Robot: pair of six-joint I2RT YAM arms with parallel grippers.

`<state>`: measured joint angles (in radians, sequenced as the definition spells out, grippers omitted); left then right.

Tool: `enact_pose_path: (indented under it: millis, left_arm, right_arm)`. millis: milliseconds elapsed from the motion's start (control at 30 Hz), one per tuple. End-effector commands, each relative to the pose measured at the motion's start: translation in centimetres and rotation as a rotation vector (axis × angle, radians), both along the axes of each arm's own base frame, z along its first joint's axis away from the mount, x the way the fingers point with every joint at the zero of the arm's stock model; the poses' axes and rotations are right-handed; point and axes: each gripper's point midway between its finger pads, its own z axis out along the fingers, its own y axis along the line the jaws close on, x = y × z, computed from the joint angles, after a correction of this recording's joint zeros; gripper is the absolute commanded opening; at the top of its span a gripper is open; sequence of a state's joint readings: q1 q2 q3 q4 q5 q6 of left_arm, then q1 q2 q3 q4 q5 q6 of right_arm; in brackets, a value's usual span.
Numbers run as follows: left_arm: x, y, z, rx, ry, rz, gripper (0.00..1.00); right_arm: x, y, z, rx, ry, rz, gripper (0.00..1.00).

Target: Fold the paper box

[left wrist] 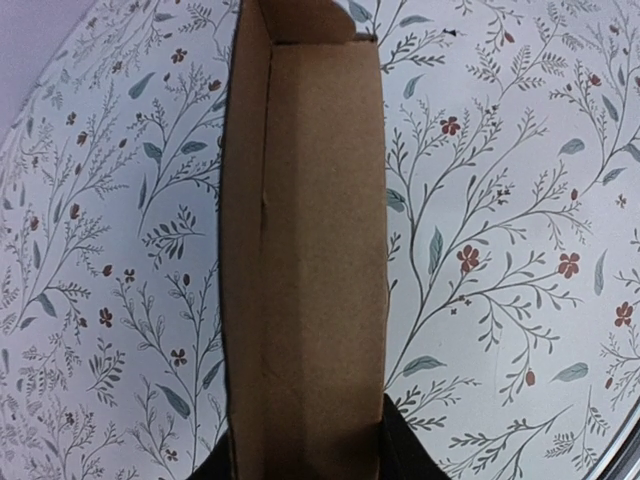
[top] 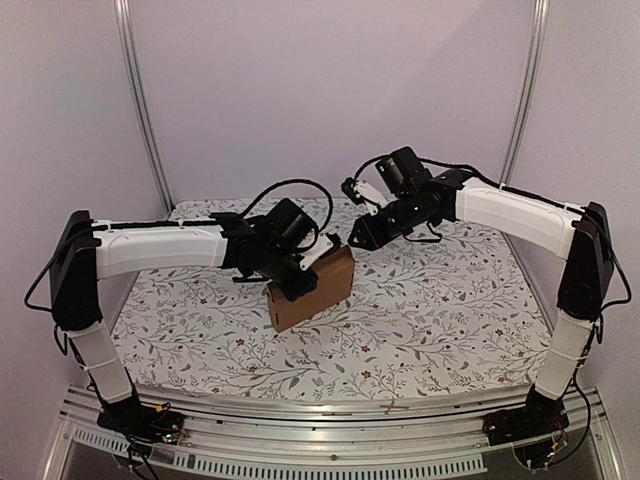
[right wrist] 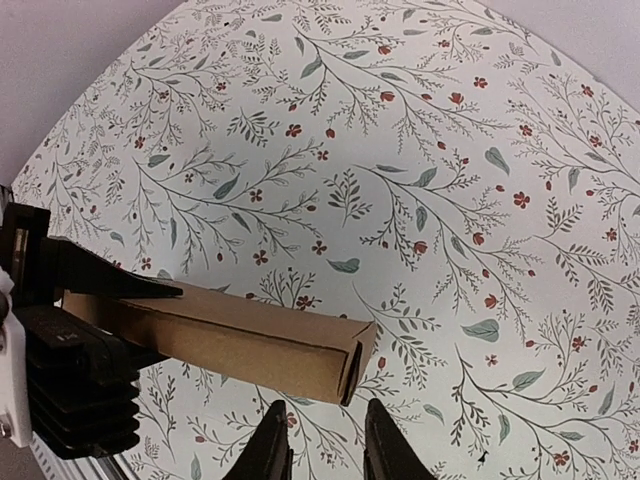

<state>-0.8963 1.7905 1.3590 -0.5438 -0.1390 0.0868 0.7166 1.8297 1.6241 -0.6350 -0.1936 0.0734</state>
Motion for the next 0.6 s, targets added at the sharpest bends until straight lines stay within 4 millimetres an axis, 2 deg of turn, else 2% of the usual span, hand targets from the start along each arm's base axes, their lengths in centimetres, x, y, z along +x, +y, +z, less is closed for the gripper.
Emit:
enact_pose_path:
  millis: [0, 167, 267, 400, 567]
  left_arm:
    - [0.7, -0.2, -0.4, -0.001, 0.012, -0.010, 0.30]
    - [0.6, -0.2, -0.6, -0.002, 0.018, -0.010, 0.30]
    - [0.6, -0.2, -0.6, -0.001, 0.018, -0.012, 0.30]
    - [0.5, -0.2, -0.6, -0.002, 0.021, -0.014, 0.30]
    - [0.5, -0.2, -0.7, 0.000, 0.023, -0.017, 0.30]
  right_arm:
    - [1.1, 0.2, -2.2, -0.052, 0.029, 0.000, 0.24]
    - [1.1, 0.5, -3.5, -0.068, 0.062, 0.015, 0.23]
    - [1.0, 0.5, -3.7, -0.071, 0.068, 0.018, 0.21]
    - [1.0, 0.5, -3.7, -0.069, 0.068, 0.019, 0.10]
    - [1.0, 0.6, -3.7, -0.068, 0.071, 0.020, 0.09]
